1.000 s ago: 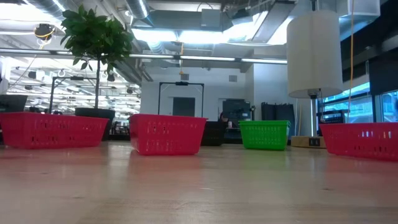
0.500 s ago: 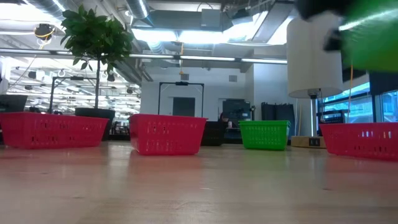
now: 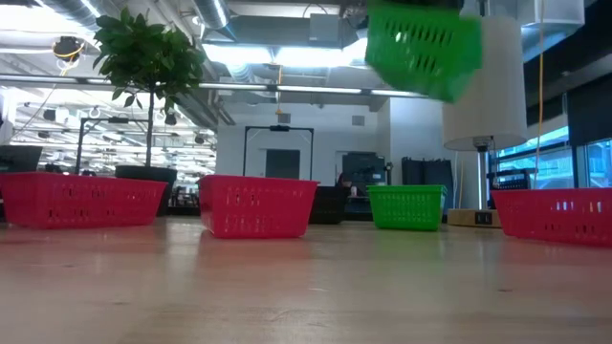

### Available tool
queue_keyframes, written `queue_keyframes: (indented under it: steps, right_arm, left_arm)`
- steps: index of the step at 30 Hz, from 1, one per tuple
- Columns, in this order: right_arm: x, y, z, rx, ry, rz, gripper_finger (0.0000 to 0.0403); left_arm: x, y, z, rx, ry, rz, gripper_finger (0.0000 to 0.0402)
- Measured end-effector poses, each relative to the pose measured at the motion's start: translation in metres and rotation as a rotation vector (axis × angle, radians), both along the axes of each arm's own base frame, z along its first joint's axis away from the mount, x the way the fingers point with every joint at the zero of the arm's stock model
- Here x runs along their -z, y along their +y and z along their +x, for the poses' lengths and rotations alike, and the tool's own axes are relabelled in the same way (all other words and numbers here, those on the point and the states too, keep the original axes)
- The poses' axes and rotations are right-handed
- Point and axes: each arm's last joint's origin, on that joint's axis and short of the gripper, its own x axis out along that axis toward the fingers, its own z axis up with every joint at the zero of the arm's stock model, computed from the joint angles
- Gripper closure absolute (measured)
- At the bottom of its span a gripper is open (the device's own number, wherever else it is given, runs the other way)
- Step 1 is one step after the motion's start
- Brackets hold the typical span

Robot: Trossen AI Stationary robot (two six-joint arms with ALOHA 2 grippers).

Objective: Stack baskets by color
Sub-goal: Stack the bottom green bin on the top green bins

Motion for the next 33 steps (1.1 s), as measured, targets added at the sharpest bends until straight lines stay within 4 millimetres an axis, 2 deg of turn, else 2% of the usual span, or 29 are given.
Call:
queue_keyframes:
  steps: [9, 15, 19, 24, 28, 33]
  right_arm:
    - [0.017, -0.101, -0.008, 0.022, -0.014, -0.111, 0.0403]
    - [0.047, -0.147, -0.01, 0.037, 0.073, -0.09, 0.0403]
    - [0.07, -0.165, -0.009, 0.025, 0.126, -0.038, 0.0403]
    - [0.091, -0.176, -0.006, 0.006, 0.177, -0.005, 0.0403]
    - [0.1, -0.18, -0.005, 0.007, 0.202, 0.014, 0.0403]
    - [0.102, -0.181, -0.004, -0.037, 0.206, 0.009, 0.0403]
  left_arm:
    - [-0.003, 0.007, 0.004, -0.097, -0.061, 0.052, 0.0402]
    - [-0.005, 0.019, 0.008, -0.187, -0.085, 0.065, 0.0402]
    - [-0.004, 0.027, 0.011, -0.234, -0.078, 0.067, 0.0402]
    - [-0.002, 0.033, 0.016, -0.266, -0.063, 0.059, 0.0402]
    - [0.0, 0.035, 0.022, -0.278, -0.045, 0.059, 0.0402]
    - [0.004, 0.037, 0.028, -0.291, -0.016, 0.069, 0.0402]
